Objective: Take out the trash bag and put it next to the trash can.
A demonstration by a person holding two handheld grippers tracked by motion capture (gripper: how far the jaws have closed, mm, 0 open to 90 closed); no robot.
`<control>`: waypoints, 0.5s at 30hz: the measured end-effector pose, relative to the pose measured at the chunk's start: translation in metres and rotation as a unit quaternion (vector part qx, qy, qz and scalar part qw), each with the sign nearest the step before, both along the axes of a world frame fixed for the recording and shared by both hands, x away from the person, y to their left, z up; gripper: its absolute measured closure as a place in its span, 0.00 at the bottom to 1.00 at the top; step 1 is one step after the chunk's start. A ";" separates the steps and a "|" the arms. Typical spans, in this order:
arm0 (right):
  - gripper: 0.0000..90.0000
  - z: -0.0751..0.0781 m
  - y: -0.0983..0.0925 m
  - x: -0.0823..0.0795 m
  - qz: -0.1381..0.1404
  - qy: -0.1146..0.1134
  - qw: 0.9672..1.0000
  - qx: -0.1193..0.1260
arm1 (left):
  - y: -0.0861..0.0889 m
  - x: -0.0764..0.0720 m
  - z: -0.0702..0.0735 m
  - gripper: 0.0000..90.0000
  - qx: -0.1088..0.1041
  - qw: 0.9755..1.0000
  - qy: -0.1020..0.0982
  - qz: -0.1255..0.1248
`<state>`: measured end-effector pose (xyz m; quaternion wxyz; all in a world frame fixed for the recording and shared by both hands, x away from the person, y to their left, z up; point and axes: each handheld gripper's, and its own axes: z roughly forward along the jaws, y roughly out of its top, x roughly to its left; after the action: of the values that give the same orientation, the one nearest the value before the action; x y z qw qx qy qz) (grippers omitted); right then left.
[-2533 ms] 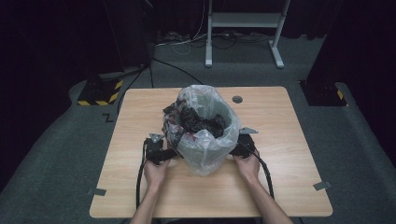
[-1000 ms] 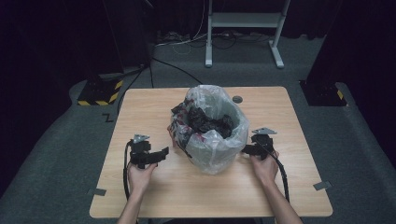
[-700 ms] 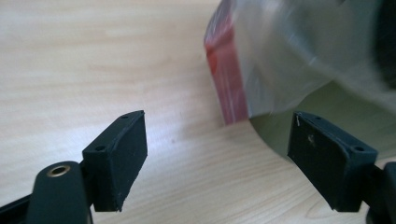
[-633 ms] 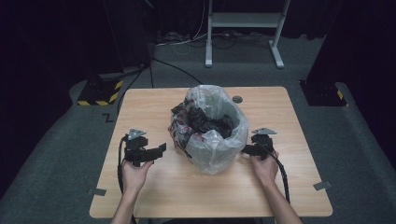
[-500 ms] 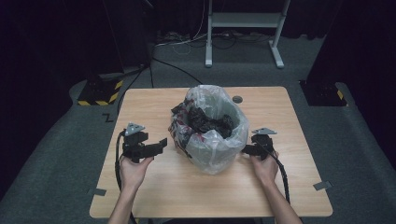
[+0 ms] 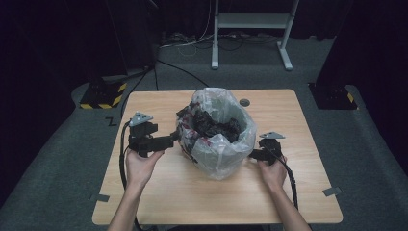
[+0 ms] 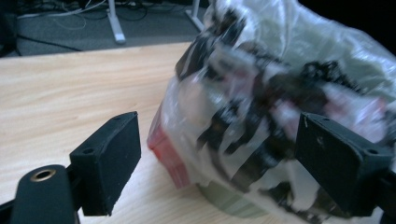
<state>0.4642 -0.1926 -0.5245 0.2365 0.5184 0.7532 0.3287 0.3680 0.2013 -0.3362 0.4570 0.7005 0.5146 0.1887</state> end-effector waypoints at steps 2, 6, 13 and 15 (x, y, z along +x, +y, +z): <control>0.25 0.000 0.000 0.000 0.000 0.000 1.000 0.000 | -0.003 0.002 0.005 0.16 -0.002 1.000 0.001 -0.005; 0.25 0.000 0.000 0.000 0.001 0.000 1.000 0.000 | -0.009 0.007 0.012 0.16 -0.004 1.000 -0.004 -0.002; 0.26 0.000 0.000 0.000 0.000 0.001 1.000 0.001 | -0.020 0.018 0.020 0.15 -0.015 1.000 -0.007 -0.004; 0.26 0.000 0.000 0.000 0.000 0.000 1.000 0.000 | -0.022 0.020 0.022 0.15 -0.016 1.000 -0.008 -0.006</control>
<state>0.4641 -0.1925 -0.5244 0.2363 0.5183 0.7533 0.3288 0.3877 0.1794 -0.3144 0.4730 0.6947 0.5099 0.1834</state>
